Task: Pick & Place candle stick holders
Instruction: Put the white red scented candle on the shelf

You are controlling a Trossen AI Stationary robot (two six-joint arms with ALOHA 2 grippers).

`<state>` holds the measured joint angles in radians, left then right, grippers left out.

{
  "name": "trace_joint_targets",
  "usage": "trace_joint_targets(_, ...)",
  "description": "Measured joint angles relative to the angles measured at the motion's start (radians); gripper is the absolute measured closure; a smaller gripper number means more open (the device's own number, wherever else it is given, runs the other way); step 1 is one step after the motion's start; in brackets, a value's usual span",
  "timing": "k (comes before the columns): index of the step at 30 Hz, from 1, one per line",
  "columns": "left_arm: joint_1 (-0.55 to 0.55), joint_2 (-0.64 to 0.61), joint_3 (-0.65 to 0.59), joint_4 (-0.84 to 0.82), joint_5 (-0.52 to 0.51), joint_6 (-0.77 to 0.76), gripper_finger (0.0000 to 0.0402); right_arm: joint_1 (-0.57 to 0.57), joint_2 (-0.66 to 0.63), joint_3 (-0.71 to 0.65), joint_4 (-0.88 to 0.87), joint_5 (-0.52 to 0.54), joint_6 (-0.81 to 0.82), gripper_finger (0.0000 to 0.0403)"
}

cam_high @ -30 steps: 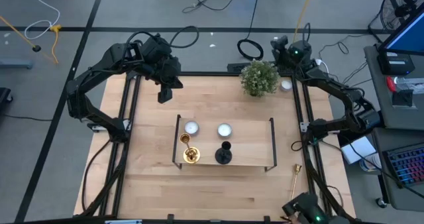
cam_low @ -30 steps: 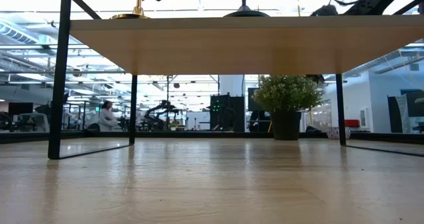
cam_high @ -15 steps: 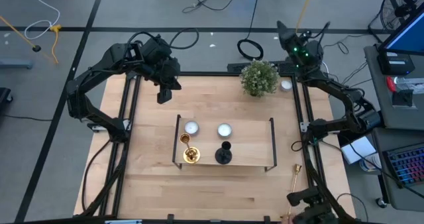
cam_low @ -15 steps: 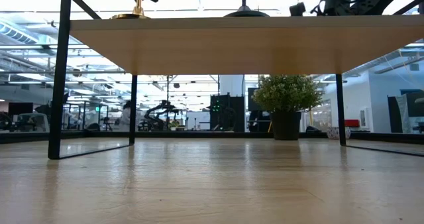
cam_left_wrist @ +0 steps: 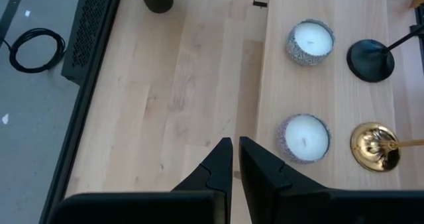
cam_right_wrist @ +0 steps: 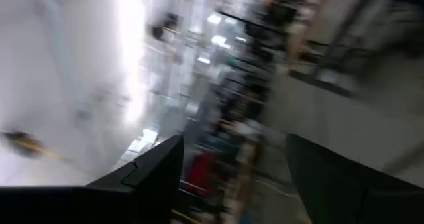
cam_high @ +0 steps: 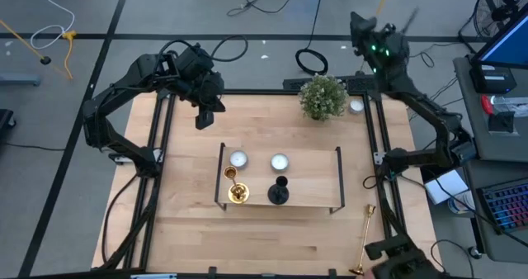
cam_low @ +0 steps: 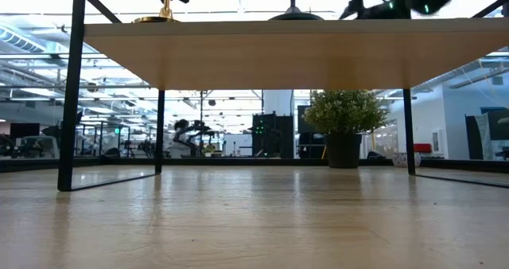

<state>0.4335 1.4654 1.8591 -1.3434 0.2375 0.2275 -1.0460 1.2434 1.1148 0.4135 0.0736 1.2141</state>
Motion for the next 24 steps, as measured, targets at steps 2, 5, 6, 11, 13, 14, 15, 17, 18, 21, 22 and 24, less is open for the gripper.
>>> trace_joint_targets(2,0.0,0.0,0.0,0.0,0.0,0.003,0.0371,0.016,0.003,0.127,-0.286,0.063,-0.034,0.0145)
trace_joint_targets(5,0.0,0.0,0.0,0.0,0.0,0.008,0.0371,0.019,0.042,0.325,-0.775,0.161,0.03,0.0145)
trace_joint_targets(6,0.0,0.0,0.0,0.0,0.0,0.011,0.0371,0.007,0.062,0.373,-0.919,0.182,0.05,0.0145)
trace_joint_targets(11,0.0,0.0,0.0,0.004,0.0,0.027,0.0371,-0.077,0.141,0.436,-1.3,0.133,0.099,0.0145)
trace_joint_targets(13,0.0,0.0,0.0,0.011,0.0,0.03,0.0371,-0.099,0.167,0.417,-1.386,0.102,0.126,0.0145)
trace_joint_targets(14,0.0,0.0,0.0,0.013,0.0,0.03,0.0371,-0.104,0.181,0.404,-1.428,0.097,0.139,0.0145)
trace_joint_targets(15,0.0,0.0,0.0,0.013,0.0,0.031,0.0371,-0.106,0.195,0.39,-1.453,0.079,0.153,0.0145)
trace_joint_targets(17,0.0,0.0,0.0,0.013,0.003,0.031,0.0371,-0.107,0.217,0.358,-1.465,0.051,0.169,0.0144)
trace_joint_targets(18,0.0,0.0,0.0,0.013,0.009,0.032,0.0371,-0.107,0.226,0.341,-1.467,0.032,0.175,0.0145)
trace_joint_targets(21,0.0,0.0,0.0,0.013,0.025,0.038,0.0371,-0.103,0.262,0.284,-1.484,-0.036,0.236,0.0145)
trace_joint_targets(22,0.0,0.0,0.0,0.011,0.025,0.037,0.0371,-0.102,0.276,0.268,-1.5,-0.052,0.263,0.0145)
trace_joint_targets(24,0.0,0.0,0.0,0.006,0.025,0.037,0.0371,-0.095,0.294,0.247,-1.515,-0.075,0.31,0.0145)
